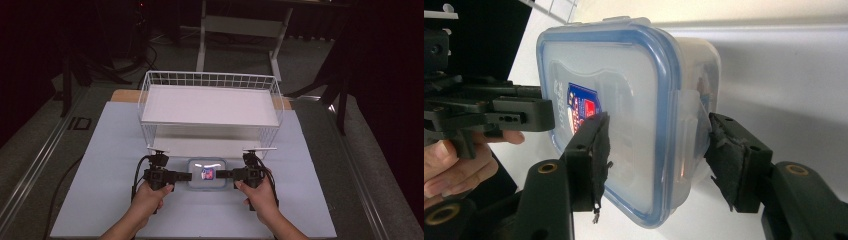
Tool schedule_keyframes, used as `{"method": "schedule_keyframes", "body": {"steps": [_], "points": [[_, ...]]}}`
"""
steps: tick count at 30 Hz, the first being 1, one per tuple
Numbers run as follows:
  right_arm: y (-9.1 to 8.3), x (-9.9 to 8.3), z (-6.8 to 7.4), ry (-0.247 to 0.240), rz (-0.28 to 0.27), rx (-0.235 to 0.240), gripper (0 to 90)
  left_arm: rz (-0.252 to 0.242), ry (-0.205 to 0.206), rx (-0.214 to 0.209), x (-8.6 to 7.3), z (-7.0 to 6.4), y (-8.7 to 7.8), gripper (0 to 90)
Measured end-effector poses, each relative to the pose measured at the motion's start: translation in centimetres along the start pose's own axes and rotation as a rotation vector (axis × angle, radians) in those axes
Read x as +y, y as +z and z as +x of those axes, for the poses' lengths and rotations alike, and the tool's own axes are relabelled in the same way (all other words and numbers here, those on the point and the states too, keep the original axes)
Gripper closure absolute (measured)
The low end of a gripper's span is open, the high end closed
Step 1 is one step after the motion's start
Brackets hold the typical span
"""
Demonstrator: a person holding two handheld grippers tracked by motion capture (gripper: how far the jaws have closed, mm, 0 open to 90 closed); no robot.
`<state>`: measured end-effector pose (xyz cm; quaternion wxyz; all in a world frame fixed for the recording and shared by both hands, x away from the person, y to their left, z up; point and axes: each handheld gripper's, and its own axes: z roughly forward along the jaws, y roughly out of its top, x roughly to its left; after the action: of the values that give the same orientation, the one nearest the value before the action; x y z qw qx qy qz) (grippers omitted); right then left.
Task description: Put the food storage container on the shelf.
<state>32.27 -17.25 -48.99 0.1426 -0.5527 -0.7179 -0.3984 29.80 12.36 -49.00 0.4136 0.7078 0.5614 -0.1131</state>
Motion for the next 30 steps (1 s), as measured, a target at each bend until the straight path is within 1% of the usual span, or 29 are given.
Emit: {"method": "schedule_keyframes", "body": {"steps": [2, 5, 7, 10, 12, 14, 15, 16, 17, 19, 21, 23, 24, 27, 28, 30], "points": [[0.1, 0.3, -0.2, -0.006, -0.014, 0.002, 44.3, -0.016, -0.003, 0.003, 0.3, 0.0, 0.1, 67.4], [0.1, 0.8, -0.4, -0.009, -0.029, -0.005, 44.2, -0.023, 0.007, 0.017, 0.9, 0.1, 0.4, 67.4], [0.2, 1.1, -0.6, -0.004, -0.033, 0.0, 44.2, -0.03, 0.014, 0.028, 1.3, 0.0, 0.6, 67.3], [0.3, 1.5, -0.7, -0.014, -0.049, -0.003, 44.1, -0.042, 0.032, 0.038, 1.7, 0.1, 0.7, 67.3], [0.5, 1.7, -0.7, -0.036, -0.062, -0.008, 44.2, -0.044, 0.036, 0.047, 1.9, 0.3, 0.8, 67.2], [0.7, 1.9, -1.0, -0.026, -0.068, -0.003, 44.1, -0.059, 0.037, 0.05, 2.1, 0.4, 0.9, 67.2], [0.8, 2.0, -1.0, -0.032, -0.079, -0.003, 44.1, -0.065, 0.04, 0.055, 2.3, 0.4, 0.9, 67.2], [0.8, 2.2, -1.0, -0.045, -0.088, -0.007, 44.1, -0.072, 0.038, 0.051, 2.4, 0.4, 1.0, 67.1], [0.8, 2.3, -1.0, -0.043, -0.096, -0.012, 44.1, -0.085, 0.035, 0.049, 2.5, 0.5, 1.1, 67.1], [0.8, 2.6, -0.9, -0.056, -0.119, -0.019, 44.1, -0.101, 0.059, 0.056, 2.8, 0.5, 1.1, 66.8], [0.8, 2.8, -1.2, -0.051, -0.136, -0.009, 44.1, -0.117, 0.073, 0.059, 3.2, 0.4, 1.2, 66.8], [0.9, 3.1, -1.4, -0.047, -0.148, -0.006, 44.1, -0.13, 0.078, 0.064, 3.4, 0.5, 1.4, 66.8], [0.9, 3.1, -1.5, -0.053, -0.155, -0.007, 44.0, -0.136, 0.085, 0.067, 3.4, 0.5, 1.4, 66.8], [1.2, 3.3, -1.7, -0.043, -0.169, -0.003, 43.9, -0.157, 0.096, 0.065, 3.5, 0.9, 1.6, 66.8], [1.3, 3.4, -1.8, -0.039, -0.172, -0.003, 43.9, -0.158, 0.089, 0.06, 3.5, 1.0, 1.7, 66.8], [1.5, 3.4, -1.9, -0.036, -0.177, -0.013, 43.9, -0.158, 0.083, 0.066, 3.6, 1.2, 2.0, 66.8]]}}
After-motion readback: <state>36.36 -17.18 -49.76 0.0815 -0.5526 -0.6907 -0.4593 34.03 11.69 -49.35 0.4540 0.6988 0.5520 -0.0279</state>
